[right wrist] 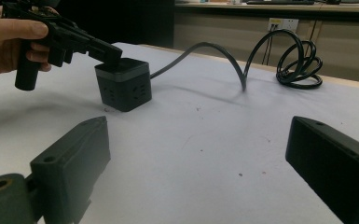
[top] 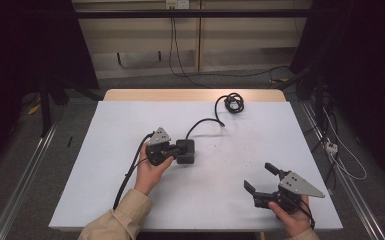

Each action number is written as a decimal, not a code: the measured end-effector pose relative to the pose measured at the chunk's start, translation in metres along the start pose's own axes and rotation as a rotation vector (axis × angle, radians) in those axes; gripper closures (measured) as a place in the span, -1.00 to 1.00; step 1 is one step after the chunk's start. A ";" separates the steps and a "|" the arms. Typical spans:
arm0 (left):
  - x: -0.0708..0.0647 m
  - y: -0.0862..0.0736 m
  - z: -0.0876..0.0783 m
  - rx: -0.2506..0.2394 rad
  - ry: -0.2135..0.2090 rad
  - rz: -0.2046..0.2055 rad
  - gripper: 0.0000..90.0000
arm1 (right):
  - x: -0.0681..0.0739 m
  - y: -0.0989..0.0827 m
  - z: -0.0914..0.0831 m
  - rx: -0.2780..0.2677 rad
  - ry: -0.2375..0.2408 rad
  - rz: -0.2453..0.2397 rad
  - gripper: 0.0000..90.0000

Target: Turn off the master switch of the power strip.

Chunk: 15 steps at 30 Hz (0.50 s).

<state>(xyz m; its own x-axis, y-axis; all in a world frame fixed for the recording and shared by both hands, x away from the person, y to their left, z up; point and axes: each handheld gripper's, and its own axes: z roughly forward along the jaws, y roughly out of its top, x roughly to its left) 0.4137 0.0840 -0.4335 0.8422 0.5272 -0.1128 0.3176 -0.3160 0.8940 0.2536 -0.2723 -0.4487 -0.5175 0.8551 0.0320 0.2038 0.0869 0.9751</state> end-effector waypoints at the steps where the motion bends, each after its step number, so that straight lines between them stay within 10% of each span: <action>1: 0.000 0.000 0.000 0.000 0.003 0.002 1.00 | 0.000 0.000 0.000 0.000 0.000 0.000 -0.87; 15: 0.000 0.000 0.000 0.002 0.002 -0.007 1.00 | -0.001 0.000 -0.001 0.001 -0.003 -0.001 -0.87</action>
<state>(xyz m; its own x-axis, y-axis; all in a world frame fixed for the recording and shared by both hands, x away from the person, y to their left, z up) 0.4136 0.0842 -0.4335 0.8391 0.5310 -0.1182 0.3243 -0.3138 0.8924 0.2531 -0.2735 -0.4487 -0.5153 0.8565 0.0303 0.2040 0.0882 0.9750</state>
